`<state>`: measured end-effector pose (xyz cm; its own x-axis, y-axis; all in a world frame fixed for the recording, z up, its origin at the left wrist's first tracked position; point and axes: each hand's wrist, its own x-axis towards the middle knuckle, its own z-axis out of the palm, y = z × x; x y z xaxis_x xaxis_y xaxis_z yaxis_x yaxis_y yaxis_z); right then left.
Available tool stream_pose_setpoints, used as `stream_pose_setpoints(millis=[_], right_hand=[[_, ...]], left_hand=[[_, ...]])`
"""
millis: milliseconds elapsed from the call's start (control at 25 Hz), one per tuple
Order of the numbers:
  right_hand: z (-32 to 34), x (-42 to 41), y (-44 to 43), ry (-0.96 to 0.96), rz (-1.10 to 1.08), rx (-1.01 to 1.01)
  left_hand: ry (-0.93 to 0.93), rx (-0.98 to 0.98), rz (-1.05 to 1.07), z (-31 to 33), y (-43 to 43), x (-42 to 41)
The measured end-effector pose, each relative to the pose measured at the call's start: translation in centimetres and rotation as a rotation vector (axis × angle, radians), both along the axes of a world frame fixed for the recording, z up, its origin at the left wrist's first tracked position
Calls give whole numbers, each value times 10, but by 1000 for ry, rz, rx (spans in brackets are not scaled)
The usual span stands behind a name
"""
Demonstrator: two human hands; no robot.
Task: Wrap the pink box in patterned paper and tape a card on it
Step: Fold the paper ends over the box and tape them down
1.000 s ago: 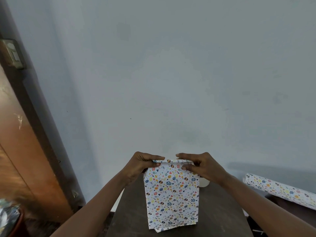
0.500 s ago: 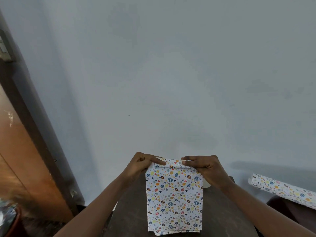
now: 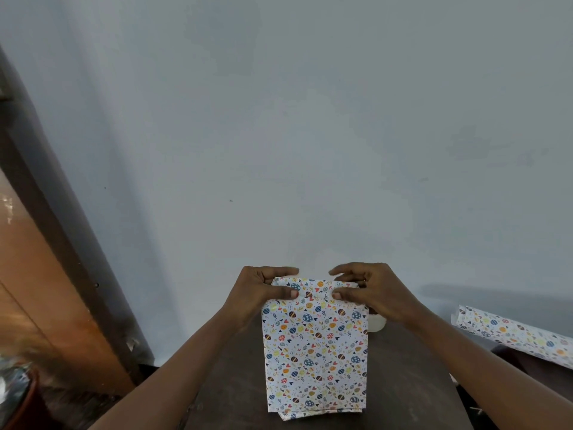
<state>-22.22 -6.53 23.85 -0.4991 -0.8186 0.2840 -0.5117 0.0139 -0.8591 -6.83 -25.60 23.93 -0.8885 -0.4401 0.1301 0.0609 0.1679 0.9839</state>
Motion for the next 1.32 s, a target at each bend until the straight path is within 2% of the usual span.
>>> stream_pose_setpoints(millis=[120,280,360,520,640,760,880,1080,1160,1320], right_hand=[[0,-2,-2,118,-44,-13],[-12,7,3,542,-69,-118],[-16,7,9,662,-7,-158],[-17,5,15,589,46,-83],[-24,5,20,514,63,-73],[-25,8,22,498,69,-59],[-24,12,22,514,57,-80],[-26,17,24,540,68,-128],[-30,18,28,567,84,-123],[-32,23,32,680,93,-144]], left_hand=[[43,-71,36,-1,1,-2],[83,-47,-74,-7,0,1],[88,-55,-143,-12,-1,3],[99,-111,-204,-28,-8,11],[95,-227,-141,-37,-5,12],[101,-143,-92,-31,-2,9],[85,-97,-86,-25,-2,11],[198,-238,-87,-31,-1,18],[188,-270,-129,-33,-2,24],[175,-180,-149,-35,-1,29]])
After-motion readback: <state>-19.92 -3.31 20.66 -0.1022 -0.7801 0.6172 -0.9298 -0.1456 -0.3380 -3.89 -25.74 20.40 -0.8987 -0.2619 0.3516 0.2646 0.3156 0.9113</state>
